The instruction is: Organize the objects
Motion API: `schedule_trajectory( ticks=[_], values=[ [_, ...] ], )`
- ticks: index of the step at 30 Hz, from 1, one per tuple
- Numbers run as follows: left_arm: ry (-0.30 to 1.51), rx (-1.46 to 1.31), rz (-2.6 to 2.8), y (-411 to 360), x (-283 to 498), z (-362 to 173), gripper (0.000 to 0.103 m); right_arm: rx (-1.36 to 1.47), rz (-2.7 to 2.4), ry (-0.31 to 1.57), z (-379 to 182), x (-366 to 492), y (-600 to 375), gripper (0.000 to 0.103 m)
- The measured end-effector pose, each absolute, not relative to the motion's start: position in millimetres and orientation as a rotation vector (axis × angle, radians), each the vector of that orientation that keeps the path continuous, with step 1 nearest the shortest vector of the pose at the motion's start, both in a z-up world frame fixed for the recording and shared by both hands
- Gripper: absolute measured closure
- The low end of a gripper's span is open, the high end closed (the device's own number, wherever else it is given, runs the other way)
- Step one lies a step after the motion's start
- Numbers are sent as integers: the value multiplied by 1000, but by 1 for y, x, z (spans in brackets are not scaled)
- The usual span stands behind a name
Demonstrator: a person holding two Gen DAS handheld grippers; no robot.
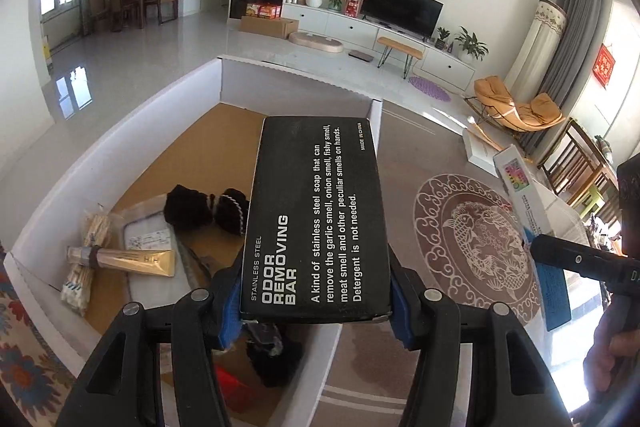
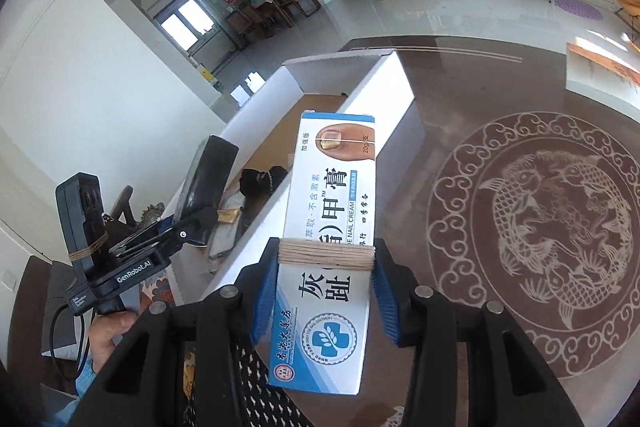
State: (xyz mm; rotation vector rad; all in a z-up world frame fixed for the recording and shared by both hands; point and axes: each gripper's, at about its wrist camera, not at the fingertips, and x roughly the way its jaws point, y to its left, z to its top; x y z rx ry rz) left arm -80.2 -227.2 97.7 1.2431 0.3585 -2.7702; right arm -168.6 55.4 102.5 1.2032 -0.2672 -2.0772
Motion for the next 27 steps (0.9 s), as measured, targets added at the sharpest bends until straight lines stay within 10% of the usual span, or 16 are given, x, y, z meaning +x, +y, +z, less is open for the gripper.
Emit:
schedule_trajectory(
  ticks=[11, 19, 27],
  values=[
    [321, 1415, -2420, -321, -86, 42, 44, 1237, -1964, 168, 80, -181, -179, 57],
    [208, 1275, -2399, -306, -62, 63, 2, 1296, -1987, 222, 64, -179, -194, 19],
    [257, 1157, -2275, -289, -55, 97, 0, 1236, -2130, 268, 111, -185, -147, 6]
  ],
)
